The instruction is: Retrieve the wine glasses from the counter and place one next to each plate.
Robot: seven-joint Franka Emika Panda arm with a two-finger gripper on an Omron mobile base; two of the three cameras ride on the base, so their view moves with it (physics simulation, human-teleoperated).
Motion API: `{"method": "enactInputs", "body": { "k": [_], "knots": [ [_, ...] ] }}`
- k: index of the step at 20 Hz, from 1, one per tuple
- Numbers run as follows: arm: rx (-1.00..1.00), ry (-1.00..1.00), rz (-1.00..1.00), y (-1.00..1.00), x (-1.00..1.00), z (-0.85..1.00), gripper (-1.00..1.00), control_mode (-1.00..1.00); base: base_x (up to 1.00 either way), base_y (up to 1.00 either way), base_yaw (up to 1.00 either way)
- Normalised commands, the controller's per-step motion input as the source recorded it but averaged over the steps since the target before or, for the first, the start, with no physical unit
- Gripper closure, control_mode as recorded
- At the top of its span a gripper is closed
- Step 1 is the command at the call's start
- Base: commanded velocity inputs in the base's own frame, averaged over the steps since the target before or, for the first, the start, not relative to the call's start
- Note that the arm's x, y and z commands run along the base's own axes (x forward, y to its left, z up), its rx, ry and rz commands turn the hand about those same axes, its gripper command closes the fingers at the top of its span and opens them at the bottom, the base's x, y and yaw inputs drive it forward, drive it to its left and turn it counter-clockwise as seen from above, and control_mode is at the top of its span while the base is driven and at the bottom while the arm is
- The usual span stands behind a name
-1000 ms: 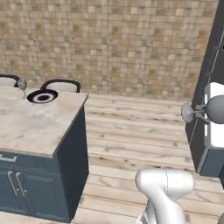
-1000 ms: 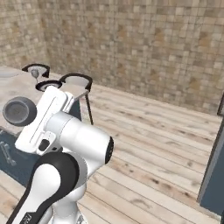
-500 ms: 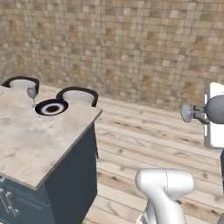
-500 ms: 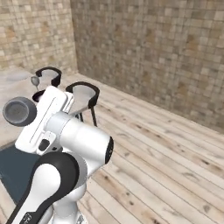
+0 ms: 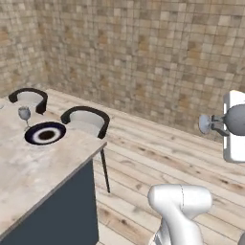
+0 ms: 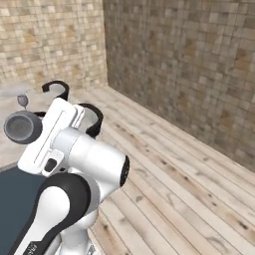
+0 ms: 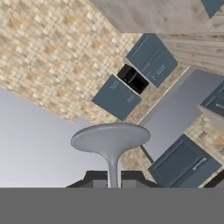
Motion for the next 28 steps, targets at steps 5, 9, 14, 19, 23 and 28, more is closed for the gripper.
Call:
{"method": "enactInputs", "body": {
  "k": [5, 9, 14, 19, 23, 28],
  "knots": [
    [0.0, 0.0, 0.0, 0.0, 0.0, 0.0, 1.0, 1.0, 1.0, -1.0, 0.31],
    [0.0, 0.0, 0.0, 0.0, 0.0, 0.0, 1.0, 1.0, 1.0, -1.0, 0.29],
    [0.0, 0.0, 0.0, 0.0, 0.0, 0.0, 1.0, 1.0, 1.0, -1.0, 0.3],
    [0.0, 0.0, 0.0, 0.0, 0.0, 0.0, 1.0, 1.0, 1.0, -1.0, 0.29],
    [0.0, 0.0, 0.0, 0.0, 0.0, 0.0, 1.0, 1.0, 1.0, -1.0, 0.29],
    [0.0, 0.0, 0.0, 0.0, 0.0, 0.0, 1.0, 1.0, 1.0, -0.82, 0.41]
  ]
}}
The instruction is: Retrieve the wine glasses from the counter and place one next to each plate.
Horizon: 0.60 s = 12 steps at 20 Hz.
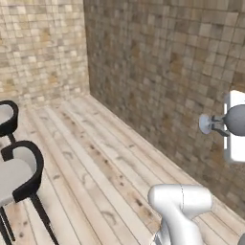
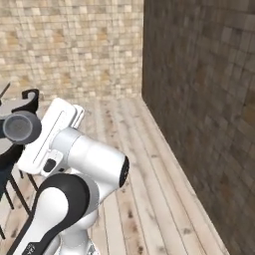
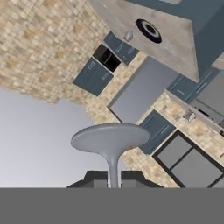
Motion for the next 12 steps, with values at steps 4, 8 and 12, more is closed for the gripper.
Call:
{"method": "enactInputs", "body": {
  "k": [4, 8, 12],
  "knots": [
    [0.0, 0.0, 0.0, 0.0, 0.0, 0.0, 1.0, 1.0, 1.0, -0.5, 0.57],
    [0.0, 0.0, 0.0, 0.0, 0.0, 0.0, 1.0, 1.0, 0.99, -0.23, 0.75],
    [0.0, 0.0, 0.0, 0.0, 0.0, 0.0, 1.0, 1.0, 0.92, -0.2, 0.83]
  ]
}}
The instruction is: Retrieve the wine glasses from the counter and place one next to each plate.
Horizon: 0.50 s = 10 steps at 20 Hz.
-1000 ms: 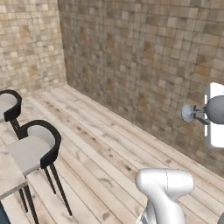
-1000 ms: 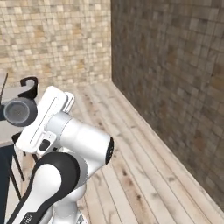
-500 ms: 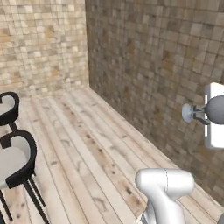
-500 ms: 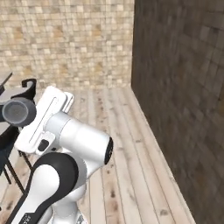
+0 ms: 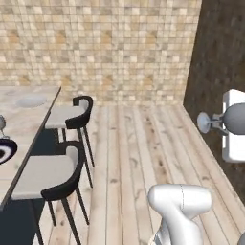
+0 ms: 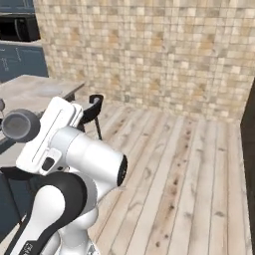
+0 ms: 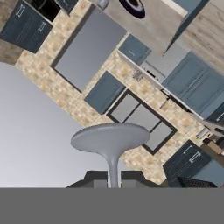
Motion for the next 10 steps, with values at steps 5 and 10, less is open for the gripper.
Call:
{"method": "enactInputs", "body": {
  "k": [5, 10],
  "knots": [
    [0.0, 0.0, 0.0, 0.0, 0.0, 0.0, 1.0, 1.0, 0.68, -0.76, 0.57],
    [0.0, 0.0, 0.0, 0.0, 0.0, 0.0, 1.0, 1.0, 0.46, -0.93, 0.5]
  ]
}}
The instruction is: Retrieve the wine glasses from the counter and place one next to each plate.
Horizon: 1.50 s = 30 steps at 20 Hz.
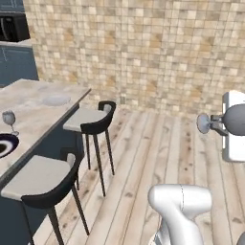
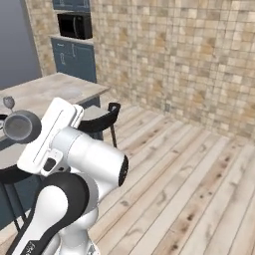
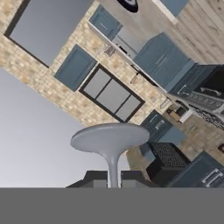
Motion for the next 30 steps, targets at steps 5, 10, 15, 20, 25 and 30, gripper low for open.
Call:
{"method": "enactInputs", "body": {
  "k": [5, 10, 15, 20, 25, 30],
  "knots": [
    [0.0, 0.0, 0.0, 0.0, 0.0, 0.0, 1.0, 1.0, 0.69, -0.98, 0.44],
    [0.0, 0.0, 0.0, 0.0, 0.0, 0.0, 1.0, 1.0, 0.89, -1.0, 0.37],
    [0.0, 0.0, 0.0, 0.0, 0.0, 0.0, 1.0, 1.0, 0.92, -0.96, 0.39],
    [0.0, 0.0, 0.0, 0.0, 0.0, 0.0, 1.0, 1.0, 1.0, -0.68, 0.48],
    [0.0, 0.0, 0.0, 0.0, 0.0, 0.0, 1.0, 1.0, 1.0, -0.43, 0.58],
    [0.0, 0.0, 0.0, 0.0, 0.0, 0.0, 1.0, 1.0, 0.56, -0.57, 0.68]
  ]
}}
